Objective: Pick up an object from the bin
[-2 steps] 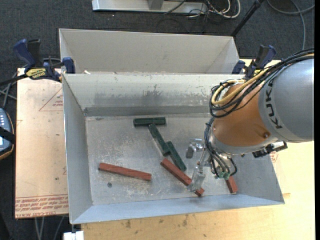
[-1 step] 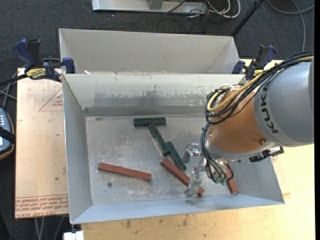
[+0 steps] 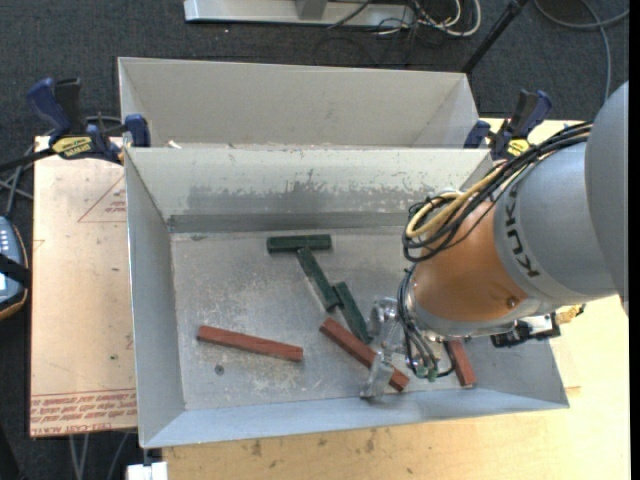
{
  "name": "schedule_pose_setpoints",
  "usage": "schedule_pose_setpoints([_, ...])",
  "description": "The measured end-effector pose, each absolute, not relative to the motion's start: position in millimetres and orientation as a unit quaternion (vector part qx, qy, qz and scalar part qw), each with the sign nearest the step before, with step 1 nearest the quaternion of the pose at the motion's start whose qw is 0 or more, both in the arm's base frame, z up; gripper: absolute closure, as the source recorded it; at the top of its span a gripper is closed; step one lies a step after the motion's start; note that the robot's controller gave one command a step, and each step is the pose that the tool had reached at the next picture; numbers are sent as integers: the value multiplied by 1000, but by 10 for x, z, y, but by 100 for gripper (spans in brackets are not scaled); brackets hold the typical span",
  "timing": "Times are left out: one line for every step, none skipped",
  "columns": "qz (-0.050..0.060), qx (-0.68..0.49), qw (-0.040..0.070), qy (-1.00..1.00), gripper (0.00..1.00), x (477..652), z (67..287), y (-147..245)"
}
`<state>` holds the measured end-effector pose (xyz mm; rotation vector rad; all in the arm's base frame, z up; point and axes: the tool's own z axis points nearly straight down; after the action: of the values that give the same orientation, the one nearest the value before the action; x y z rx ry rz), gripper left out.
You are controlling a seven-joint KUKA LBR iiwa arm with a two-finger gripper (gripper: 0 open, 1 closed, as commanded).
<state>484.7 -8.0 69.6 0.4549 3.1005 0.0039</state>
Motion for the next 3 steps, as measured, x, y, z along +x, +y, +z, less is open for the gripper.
schedule_pose_setpoints([1, 159, 1, 987, 100, 4874, 709, 0])
schedule_pose_setpoints([1, 159, 1, 987, 100, 4874, 709, 0])
schedule_pose_setpoints([1, 159, 1, 987, 100, 4873, 726, 0])
